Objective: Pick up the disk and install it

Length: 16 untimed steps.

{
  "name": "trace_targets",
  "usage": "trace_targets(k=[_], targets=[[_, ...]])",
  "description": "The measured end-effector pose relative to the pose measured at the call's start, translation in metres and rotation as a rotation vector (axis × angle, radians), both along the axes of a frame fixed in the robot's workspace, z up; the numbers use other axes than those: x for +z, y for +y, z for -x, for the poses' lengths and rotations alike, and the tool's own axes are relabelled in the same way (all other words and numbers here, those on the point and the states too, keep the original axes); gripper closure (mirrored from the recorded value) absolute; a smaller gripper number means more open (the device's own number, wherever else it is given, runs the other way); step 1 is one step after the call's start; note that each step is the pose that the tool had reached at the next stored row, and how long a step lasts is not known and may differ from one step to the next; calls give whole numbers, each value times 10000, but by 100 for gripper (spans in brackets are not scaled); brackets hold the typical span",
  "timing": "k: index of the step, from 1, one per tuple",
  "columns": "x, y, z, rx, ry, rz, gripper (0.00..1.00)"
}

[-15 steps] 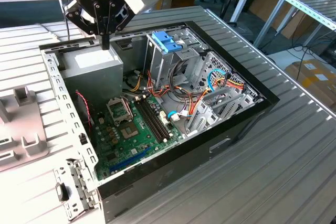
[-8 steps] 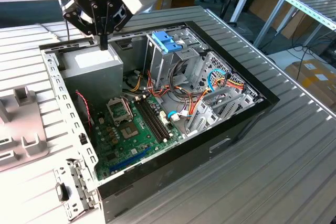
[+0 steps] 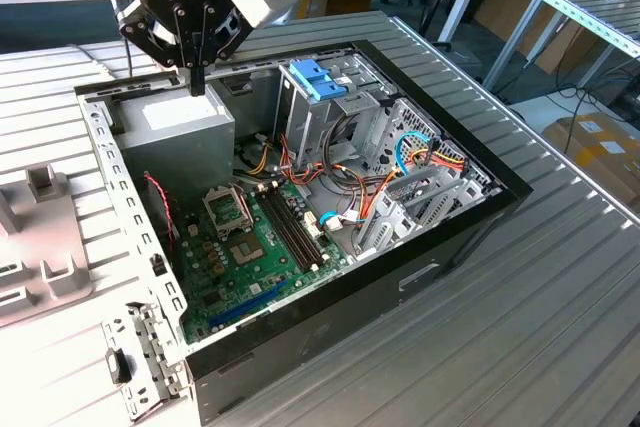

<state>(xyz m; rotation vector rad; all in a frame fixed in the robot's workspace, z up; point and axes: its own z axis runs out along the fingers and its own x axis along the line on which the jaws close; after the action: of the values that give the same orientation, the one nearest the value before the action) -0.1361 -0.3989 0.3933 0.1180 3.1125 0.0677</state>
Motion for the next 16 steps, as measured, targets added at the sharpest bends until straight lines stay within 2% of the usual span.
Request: trace_targets(k=[7, 16], targets=[[0, 0, 7, -1, 0, -5, 89], [0, 0, 146, 0, -4, -4, 89]])
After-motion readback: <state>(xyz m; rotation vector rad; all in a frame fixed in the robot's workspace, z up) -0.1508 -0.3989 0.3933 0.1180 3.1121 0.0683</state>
